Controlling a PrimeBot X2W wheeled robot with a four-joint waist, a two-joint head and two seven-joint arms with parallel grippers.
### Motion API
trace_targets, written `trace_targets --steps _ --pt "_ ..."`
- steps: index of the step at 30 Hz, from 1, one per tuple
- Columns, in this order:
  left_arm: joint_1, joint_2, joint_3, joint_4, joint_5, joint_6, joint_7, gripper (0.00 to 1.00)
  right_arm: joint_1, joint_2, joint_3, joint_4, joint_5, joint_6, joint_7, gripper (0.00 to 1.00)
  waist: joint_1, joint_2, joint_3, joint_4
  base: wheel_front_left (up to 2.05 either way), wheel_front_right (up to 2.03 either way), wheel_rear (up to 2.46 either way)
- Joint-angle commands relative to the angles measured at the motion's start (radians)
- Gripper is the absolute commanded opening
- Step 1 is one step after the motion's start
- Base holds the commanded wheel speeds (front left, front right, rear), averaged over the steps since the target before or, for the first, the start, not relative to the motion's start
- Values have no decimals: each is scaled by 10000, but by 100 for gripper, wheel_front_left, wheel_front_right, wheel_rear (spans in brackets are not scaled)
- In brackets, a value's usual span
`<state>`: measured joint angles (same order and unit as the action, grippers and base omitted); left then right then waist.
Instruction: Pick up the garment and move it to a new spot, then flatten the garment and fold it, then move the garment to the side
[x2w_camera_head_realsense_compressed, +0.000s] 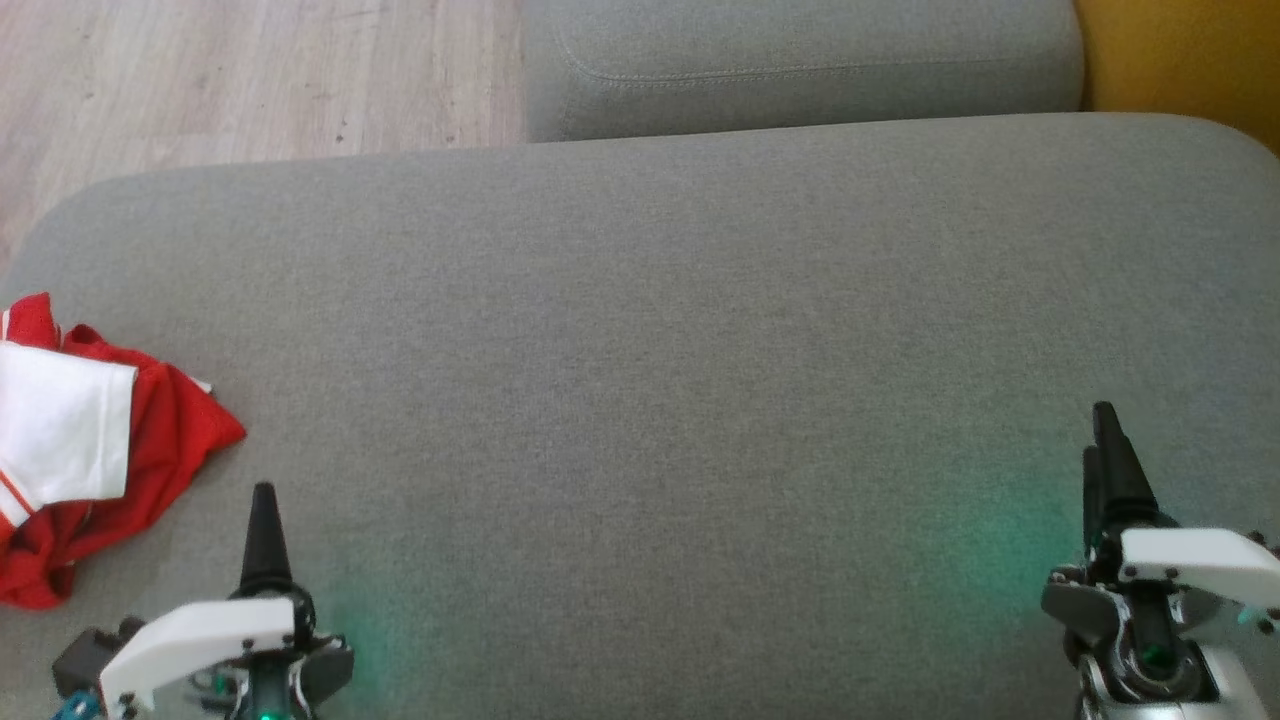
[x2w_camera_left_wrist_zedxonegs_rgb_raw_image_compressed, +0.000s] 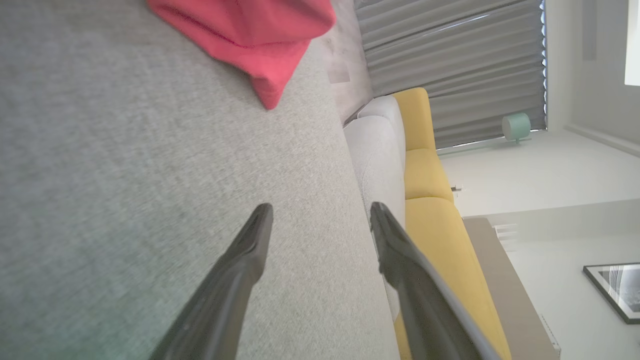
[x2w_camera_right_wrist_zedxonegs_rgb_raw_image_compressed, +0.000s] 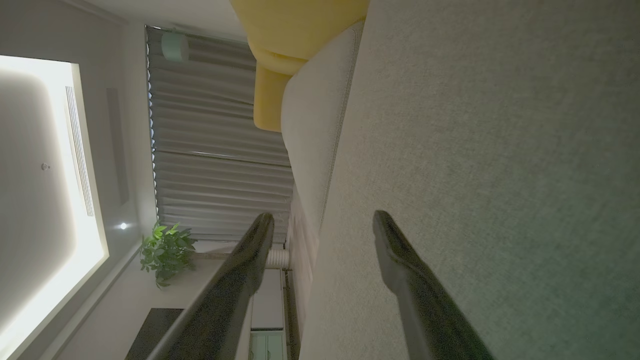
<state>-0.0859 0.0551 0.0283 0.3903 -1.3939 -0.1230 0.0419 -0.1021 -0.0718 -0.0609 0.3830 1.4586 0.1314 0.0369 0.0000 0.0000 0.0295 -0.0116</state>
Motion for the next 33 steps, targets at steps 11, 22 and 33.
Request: trace_targets --steps 11,22,33 --pt "-1135 392 -223 -36 1958 -22 -422 100 -1305 -274 454 -1 -1725 -2 -398 100 0 0 148 -61 0 0 0" --pt "-1440 472 -349 127 3858 153 -779 100 -1699 -215 674 246 -3648 -3 -751 100 0 0 232 -145 0 0 0" --pt "-1402 383 -360 252 5305 317 -1105 100 -1817 -169 968 427 -5115 -4 -1075 100 0 0 248 -243 0 0 0"
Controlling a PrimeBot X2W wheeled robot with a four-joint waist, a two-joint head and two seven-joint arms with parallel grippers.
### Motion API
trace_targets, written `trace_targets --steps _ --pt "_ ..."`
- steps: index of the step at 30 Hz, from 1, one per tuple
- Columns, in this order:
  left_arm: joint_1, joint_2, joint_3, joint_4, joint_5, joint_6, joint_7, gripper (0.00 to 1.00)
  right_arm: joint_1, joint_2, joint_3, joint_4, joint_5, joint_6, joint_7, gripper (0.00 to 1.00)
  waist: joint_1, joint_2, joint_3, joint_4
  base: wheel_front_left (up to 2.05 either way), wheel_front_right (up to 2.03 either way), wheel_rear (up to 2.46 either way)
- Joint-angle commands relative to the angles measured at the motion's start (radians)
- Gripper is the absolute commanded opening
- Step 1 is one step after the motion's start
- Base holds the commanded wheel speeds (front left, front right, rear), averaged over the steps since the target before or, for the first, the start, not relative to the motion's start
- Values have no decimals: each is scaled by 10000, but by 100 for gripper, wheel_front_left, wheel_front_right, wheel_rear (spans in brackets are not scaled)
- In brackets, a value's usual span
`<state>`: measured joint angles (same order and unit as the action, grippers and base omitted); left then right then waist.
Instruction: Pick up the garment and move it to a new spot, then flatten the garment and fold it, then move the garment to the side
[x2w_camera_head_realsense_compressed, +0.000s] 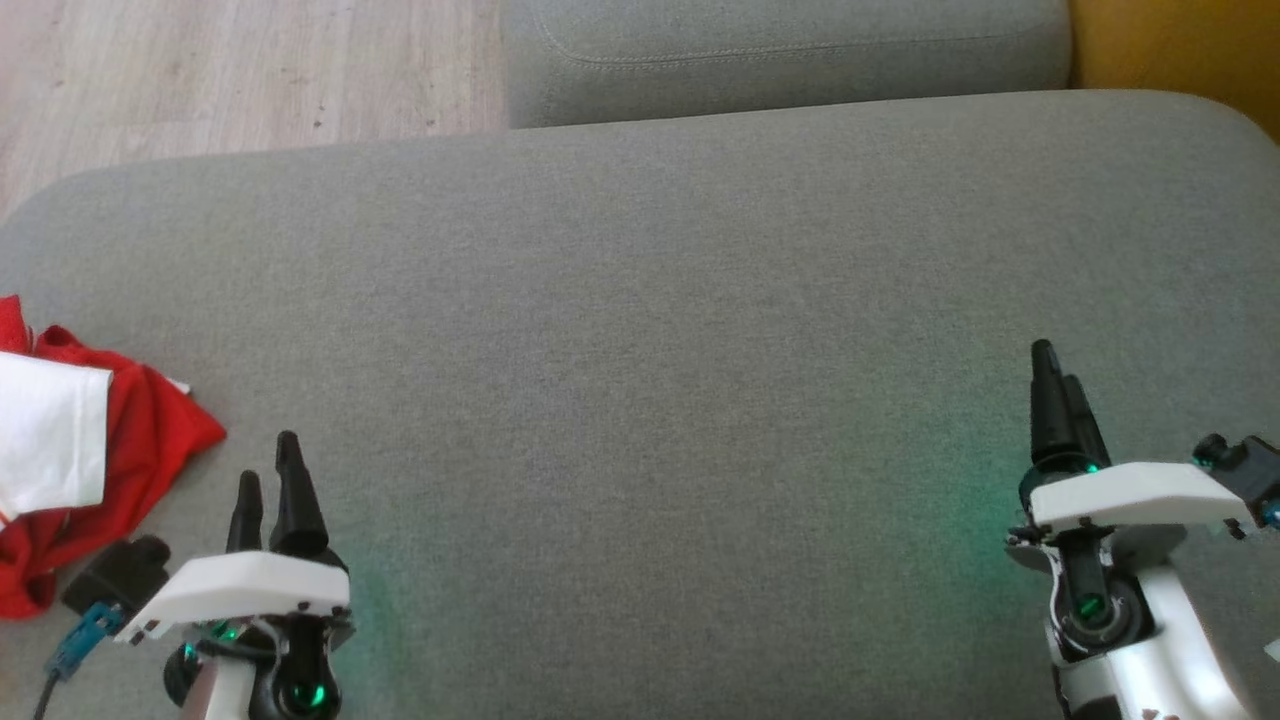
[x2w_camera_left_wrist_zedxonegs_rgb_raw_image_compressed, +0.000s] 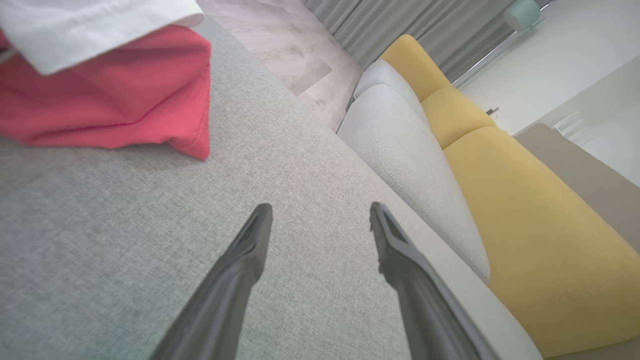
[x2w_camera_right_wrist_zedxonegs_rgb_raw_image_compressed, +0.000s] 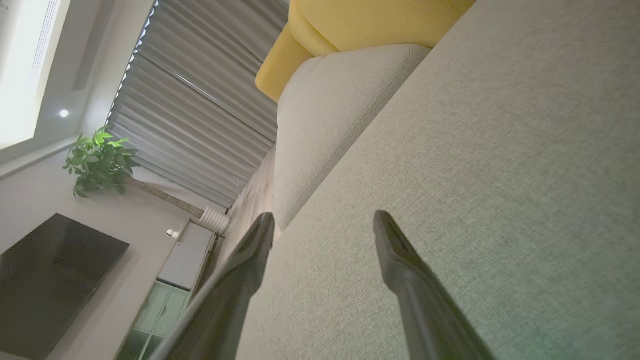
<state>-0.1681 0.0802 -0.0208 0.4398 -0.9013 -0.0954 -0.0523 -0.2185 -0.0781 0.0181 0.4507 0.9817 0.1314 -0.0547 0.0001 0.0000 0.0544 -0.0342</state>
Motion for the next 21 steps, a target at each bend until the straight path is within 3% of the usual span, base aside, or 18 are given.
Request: trace_targets --steps 1,21 --pt "-580 132 131 -243 378 41 -164 100 -652 -106 178 -250 -346 -4 -158 100 0 0 -1 -17 0 0 0" --pt "-515 179 -205 86 3130 203 -757 100 -749 -92 461 98 -2905 -5 -745 100 0 0 -126 -160 0 0 0"
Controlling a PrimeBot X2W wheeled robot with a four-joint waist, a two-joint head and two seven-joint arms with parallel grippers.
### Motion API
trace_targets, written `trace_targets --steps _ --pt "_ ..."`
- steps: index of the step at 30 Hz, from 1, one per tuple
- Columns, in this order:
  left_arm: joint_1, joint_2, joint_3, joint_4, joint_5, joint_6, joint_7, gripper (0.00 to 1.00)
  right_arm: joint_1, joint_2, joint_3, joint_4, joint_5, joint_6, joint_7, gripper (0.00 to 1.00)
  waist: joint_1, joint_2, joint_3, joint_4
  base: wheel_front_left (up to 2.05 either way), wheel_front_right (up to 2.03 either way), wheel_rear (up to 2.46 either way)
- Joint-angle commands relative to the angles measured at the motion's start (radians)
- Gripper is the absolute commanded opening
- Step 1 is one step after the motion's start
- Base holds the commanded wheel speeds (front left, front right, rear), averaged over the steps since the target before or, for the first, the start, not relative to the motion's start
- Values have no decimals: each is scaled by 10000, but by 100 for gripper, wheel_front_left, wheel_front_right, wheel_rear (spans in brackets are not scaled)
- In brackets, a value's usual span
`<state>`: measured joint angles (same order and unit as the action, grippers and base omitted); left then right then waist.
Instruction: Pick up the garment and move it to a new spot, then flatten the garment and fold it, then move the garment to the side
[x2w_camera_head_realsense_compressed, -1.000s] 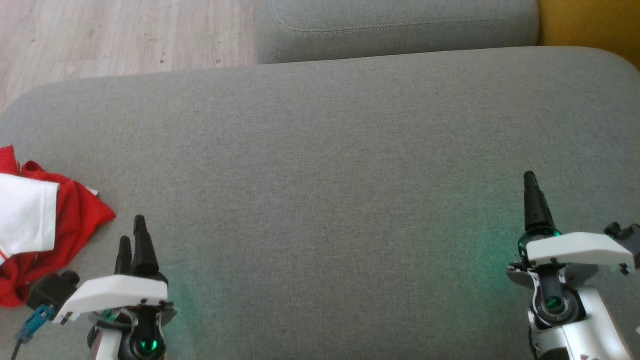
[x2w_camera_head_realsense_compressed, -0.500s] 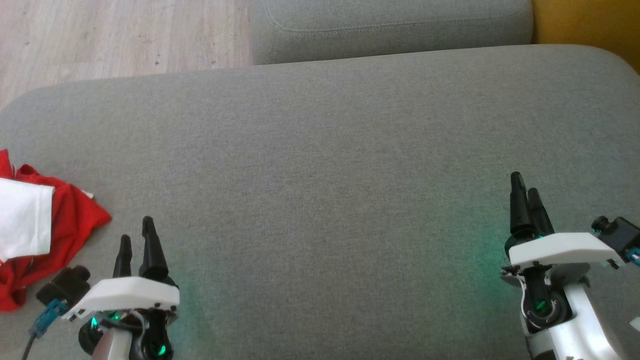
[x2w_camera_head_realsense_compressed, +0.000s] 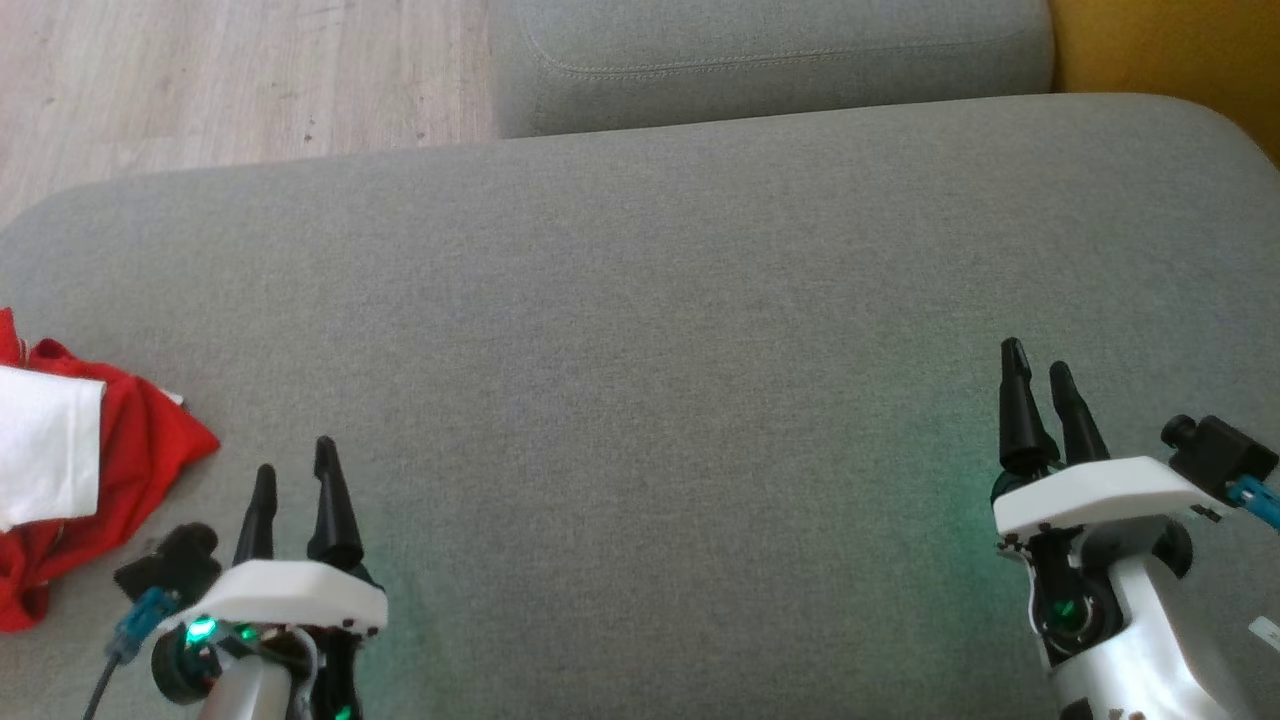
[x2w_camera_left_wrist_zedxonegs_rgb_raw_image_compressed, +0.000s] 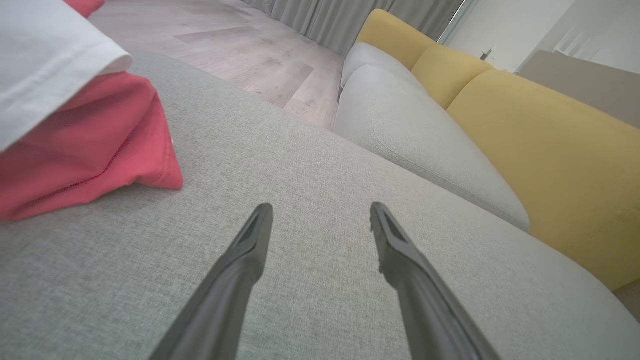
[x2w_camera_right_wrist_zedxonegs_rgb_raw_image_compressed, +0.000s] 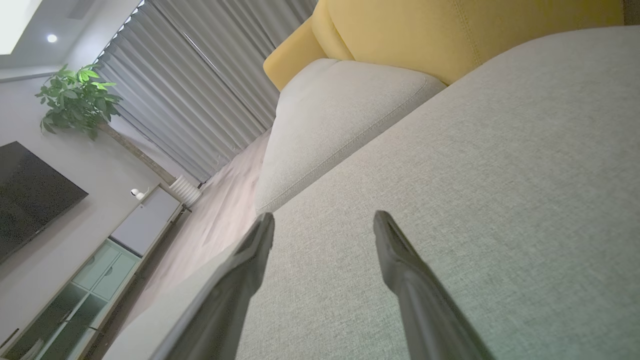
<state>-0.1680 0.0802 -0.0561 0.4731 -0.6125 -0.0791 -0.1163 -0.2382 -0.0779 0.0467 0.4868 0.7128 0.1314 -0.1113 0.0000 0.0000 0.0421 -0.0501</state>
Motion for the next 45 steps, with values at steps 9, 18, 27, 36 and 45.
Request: trace_targets --steps 9,18,27,36,45 --pt "-614 327 43 -105 1386 160 -383 100 -635 -107 148 -31 -1470 -5 -444 100 0 0 -32 -31 0 0 0" --pt "-967 508 54 160 2440 187 -651 100 -1138 -130 279 294 -2637 -6 -708 100 0 0 13 -80 0 0 0" --pt "-1300 549 -6 419 3421 238 -887 100 -1553 -167 375 630 -3693 -6 -943 100 0 0 109 -88 0 0 0" --pt "-1244 424 236 592 4327 440 -1155 100 -1622 -152 479 937 -4796 -7 -1208 100 0 0 137 -165 0 0 0" --pt "-965 214 724 597 5182 605 -1422 100 -1474 -45 245 1029 -5835 -7 -1472 100 0 0 58 -220 0 0 0"
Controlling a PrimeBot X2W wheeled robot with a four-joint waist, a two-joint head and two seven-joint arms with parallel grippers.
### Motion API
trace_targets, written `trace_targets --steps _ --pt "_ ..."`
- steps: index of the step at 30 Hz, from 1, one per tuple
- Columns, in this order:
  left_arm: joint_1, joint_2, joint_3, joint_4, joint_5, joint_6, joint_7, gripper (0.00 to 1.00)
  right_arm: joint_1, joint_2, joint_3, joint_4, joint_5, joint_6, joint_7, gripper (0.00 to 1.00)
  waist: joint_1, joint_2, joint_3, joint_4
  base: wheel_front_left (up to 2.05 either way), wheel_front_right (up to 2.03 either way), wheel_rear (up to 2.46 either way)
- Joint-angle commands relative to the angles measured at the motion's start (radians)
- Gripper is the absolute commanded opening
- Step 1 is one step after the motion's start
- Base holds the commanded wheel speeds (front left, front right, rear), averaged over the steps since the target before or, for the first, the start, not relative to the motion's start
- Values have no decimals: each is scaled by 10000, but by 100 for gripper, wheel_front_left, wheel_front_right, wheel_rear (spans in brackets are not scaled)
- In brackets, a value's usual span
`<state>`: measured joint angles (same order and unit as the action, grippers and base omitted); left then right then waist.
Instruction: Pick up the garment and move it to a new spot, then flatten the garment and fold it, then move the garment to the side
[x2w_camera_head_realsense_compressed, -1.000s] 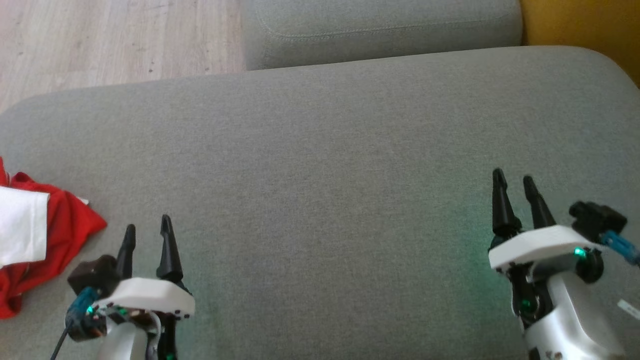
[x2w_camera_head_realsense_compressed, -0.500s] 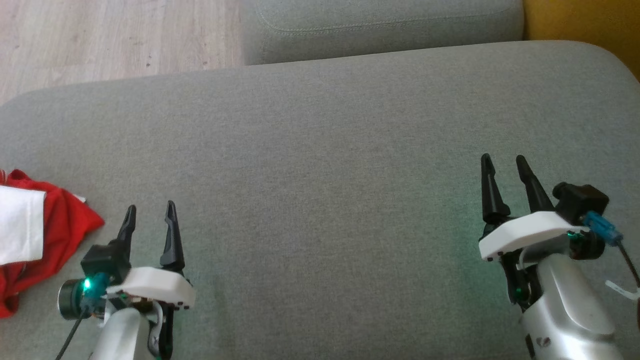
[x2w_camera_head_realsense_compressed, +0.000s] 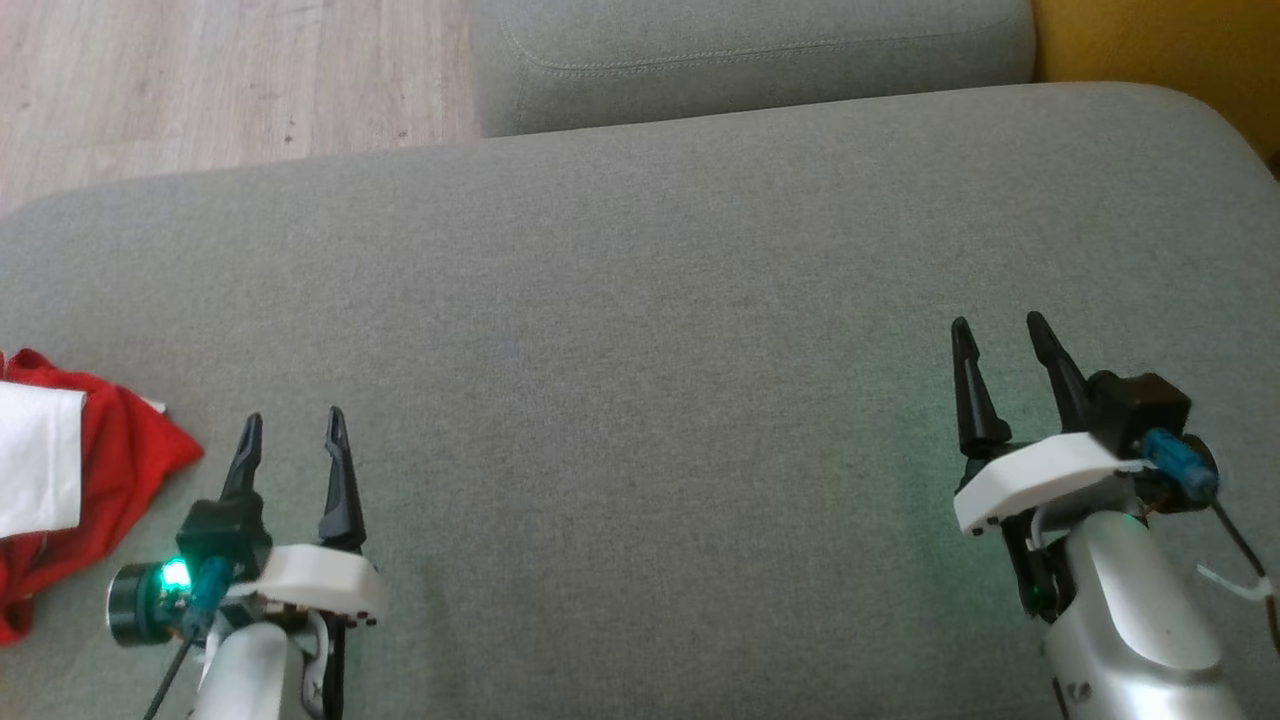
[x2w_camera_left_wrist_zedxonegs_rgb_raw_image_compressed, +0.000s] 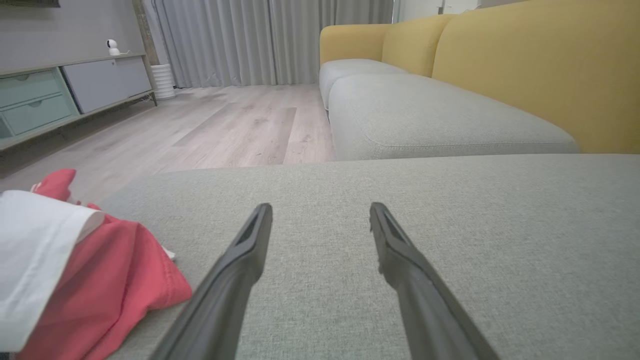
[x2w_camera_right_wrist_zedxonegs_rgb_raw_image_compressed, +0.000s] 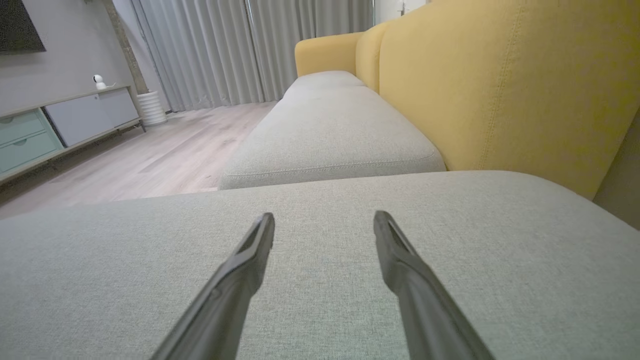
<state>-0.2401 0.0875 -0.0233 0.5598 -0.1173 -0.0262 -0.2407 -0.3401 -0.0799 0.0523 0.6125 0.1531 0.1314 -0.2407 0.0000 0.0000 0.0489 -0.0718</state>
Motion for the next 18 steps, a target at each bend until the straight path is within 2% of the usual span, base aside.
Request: trace_targets --steps 1,9,18 --pt "-198 106 457 -282 323 93 -208 100 -421 -10 166 -216 -356 -7 -208 100 0 0 -22 -5 0 0 0" --pt "235 -159 1025 -304 71 68 -210 100 -37 161 -208 -206 -211 -7 -210 100 0 0 -90 -1 0 0 0" --pt "303 -297 1232 -356 270 -96 -210 100 20 230 -236 -244 -223 -7 -210 100 0 0 -55 120 0 0 0"
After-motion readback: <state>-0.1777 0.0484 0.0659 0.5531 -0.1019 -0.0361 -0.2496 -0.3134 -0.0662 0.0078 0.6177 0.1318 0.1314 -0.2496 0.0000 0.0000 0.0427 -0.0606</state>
